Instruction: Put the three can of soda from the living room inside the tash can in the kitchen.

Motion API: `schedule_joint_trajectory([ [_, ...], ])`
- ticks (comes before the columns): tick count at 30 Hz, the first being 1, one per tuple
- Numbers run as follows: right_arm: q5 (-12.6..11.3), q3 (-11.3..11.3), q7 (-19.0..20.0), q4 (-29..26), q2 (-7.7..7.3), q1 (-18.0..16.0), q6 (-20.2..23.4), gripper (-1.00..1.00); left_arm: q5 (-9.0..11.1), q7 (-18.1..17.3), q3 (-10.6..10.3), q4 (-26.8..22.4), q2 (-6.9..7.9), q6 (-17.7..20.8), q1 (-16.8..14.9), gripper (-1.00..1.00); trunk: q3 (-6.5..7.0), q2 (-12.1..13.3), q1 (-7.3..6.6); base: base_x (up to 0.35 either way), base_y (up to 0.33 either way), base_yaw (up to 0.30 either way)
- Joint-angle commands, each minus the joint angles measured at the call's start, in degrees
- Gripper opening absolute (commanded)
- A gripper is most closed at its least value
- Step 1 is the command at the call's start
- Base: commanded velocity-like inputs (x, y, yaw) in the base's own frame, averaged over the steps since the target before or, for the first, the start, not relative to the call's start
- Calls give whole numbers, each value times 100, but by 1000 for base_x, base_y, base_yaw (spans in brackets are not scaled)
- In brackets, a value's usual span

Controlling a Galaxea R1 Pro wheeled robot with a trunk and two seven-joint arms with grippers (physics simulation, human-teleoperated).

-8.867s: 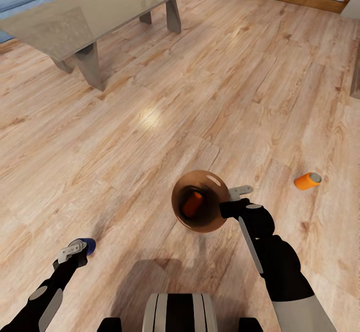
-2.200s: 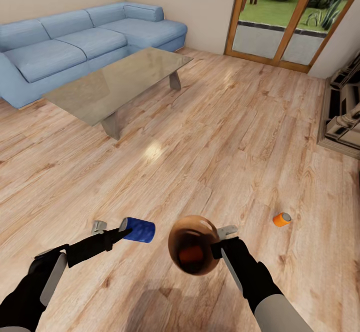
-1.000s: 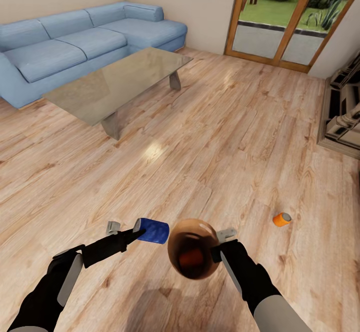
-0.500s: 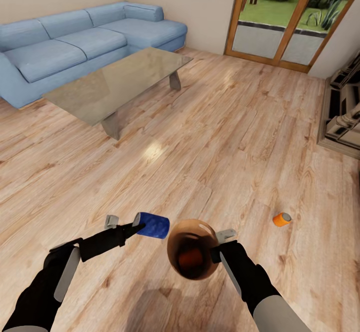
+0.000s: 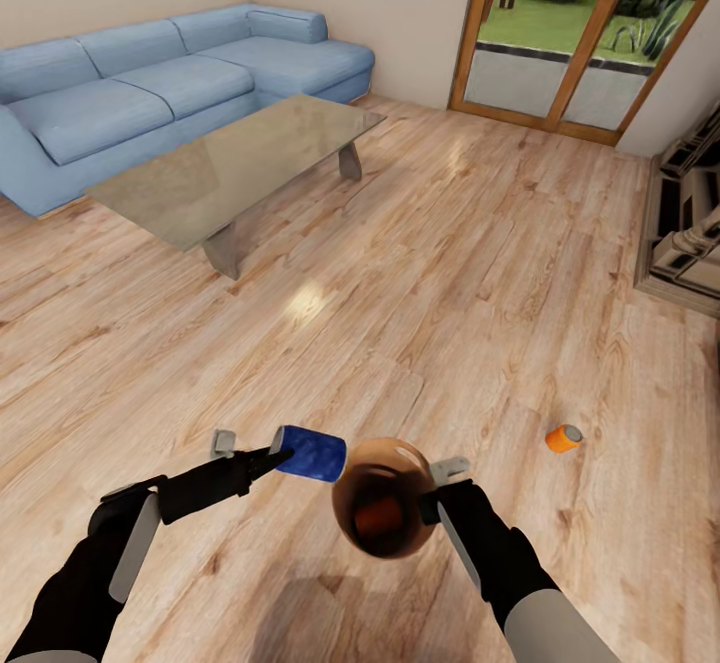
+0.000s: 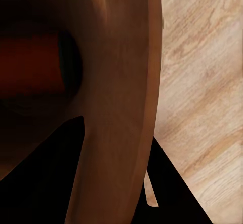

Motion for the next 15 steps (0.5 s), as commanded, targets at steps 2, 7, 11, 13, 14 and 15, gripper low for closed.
schedule_joint_trajectory([
  [2,-61,2,5,-1,13,-2,-5,-100,-4,-13,-23,13,-132,1,0,-100,0,0,0,0,0,0],
  [7,-61,2,5,-1,20,-2,-4,-100,-10,-17,-43,32,-359,-5,0,-100,0,0,0,0,0,0],
  [11,-61,2,5,-1,26,-2,-5,-100,-13,-18,-108,143,-415,-6,-1,-100,0,0,0,0,0,0],
  [13,-61,2,5,-1,28,-2,-2,-100,-16,-14,-121,208,-433,-11,0,-100,0,0,0,0,0,0],
  [14,-61,2,5,-3,27,-2,0,-100,-19,-12,-126,260,-440,-14,0,-100,0,0,0,0,0,0],
  [15,-61,2,5,-5,27,-2,-1,-100,-23,-11,-130,330,-446,-18,0,-100,0,0,0,0,0,0],
])
